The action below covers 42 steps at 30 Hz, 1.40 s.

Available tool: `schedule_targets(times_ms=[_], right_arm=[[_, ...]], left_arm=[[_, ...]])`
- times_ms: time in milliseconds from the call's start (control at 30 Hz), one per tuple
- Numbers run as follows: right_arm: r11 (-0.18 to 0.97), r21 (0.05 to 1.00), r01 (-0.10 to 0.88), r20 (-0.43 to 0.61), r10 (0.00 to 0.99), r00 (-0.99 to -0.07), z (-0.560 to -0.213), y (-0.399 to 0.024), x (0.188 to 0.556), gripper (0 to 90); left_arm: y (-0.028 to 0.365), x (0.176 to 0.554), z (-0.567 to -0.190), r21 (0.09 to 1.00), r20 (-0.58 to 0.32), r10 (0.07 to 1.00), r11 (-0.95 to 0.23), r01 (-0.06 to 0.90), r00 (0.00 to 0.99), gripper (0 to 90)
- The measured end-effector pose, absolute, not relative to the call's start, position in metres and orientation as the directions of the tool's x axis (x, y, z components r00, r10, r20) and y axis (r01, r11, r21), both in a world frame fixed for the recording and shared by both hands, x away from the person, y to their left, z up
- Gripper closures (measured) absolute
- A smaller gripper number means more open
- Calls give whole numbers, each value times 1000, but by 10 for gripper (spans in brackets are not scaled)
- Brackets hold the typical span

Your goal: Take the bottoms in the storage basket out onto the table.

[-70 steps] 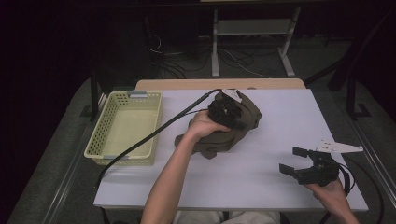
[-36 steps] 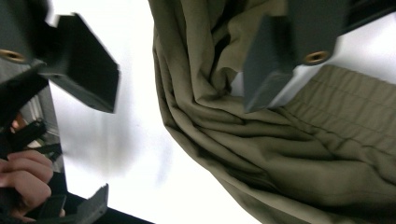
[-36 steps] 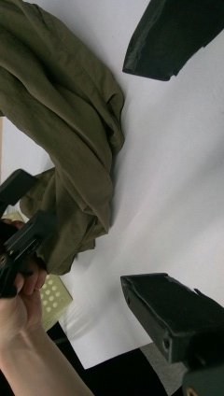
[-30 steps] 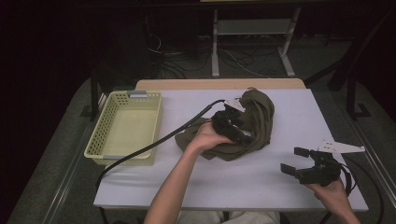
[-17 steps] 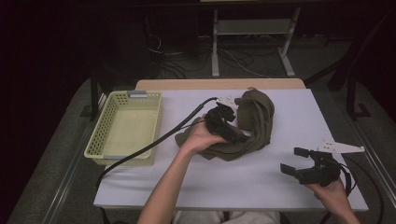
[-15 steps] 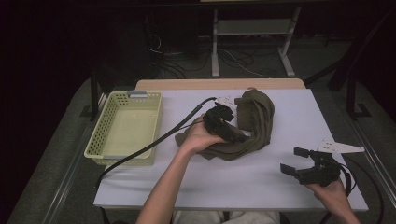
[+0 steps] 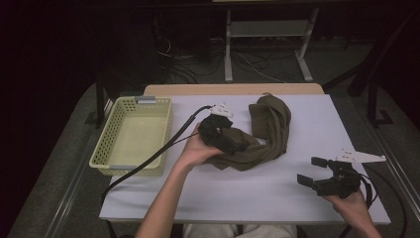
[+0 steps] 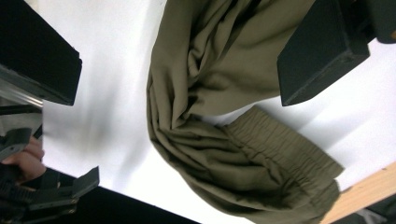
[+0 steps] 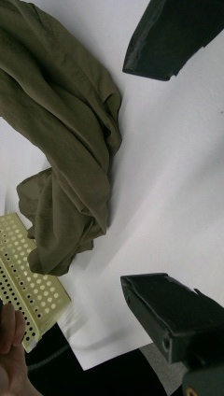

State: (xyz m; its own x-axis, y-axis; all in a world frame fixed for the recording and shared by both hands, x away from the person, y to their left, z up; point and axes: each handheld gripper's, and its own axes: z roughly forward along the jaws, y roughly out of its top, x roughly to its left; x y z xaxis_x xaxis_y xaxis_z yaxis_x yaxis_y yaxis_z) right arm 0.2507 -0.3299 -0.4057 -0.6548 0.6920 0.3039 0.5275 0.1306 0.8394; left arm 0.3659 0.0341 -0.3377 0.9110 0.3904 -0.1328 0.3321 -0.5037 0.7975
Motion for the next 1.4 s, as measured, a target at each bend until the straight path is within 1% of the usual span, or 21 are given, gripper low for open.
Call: schedule_targets(times_ms=[500, 667, 900, 1167, 1267, 1333, 1400], right_arm=[[129, 835, 535, 309, 695, -649, -406, -330, 250, 7], [129, 839, 528, 303, 697, -650, -406, -330, 251, 7], [129, 840, 527, 300, 699, -649, -406, -330, 251, 7], [127, 840, 528, 301, 701, -647, -406, -330, 251, 7], [126, 840, 529, 302, 701, -646, -406, -330, 251, 7], [127, 840, 527, 300, 701, -647, -406, -330, 251, 7], [129, 841, 526, 298, 701, -648, -406, -330, 251, 7]], left_arm=[[75, 349, -347, 813, -163, 475, -432, 391, 865, 0], [87, 339, -350, 814, -152, 487, -432, 388, 860, 0], [104, 330, -355, 830, -177, 525, -376, 413, 833, 0], [124, 315, -358, 852, -188, 559, -316, 418, 807, 0], [128, 311, -359, 854, -179, 567, -317, 413, 804, 0], [135, 305, -358, 857, -160, 589, -316, 408, 792, 0], [140, 303, -359, 859, -162, 600, -304, 411, 783, 0]])
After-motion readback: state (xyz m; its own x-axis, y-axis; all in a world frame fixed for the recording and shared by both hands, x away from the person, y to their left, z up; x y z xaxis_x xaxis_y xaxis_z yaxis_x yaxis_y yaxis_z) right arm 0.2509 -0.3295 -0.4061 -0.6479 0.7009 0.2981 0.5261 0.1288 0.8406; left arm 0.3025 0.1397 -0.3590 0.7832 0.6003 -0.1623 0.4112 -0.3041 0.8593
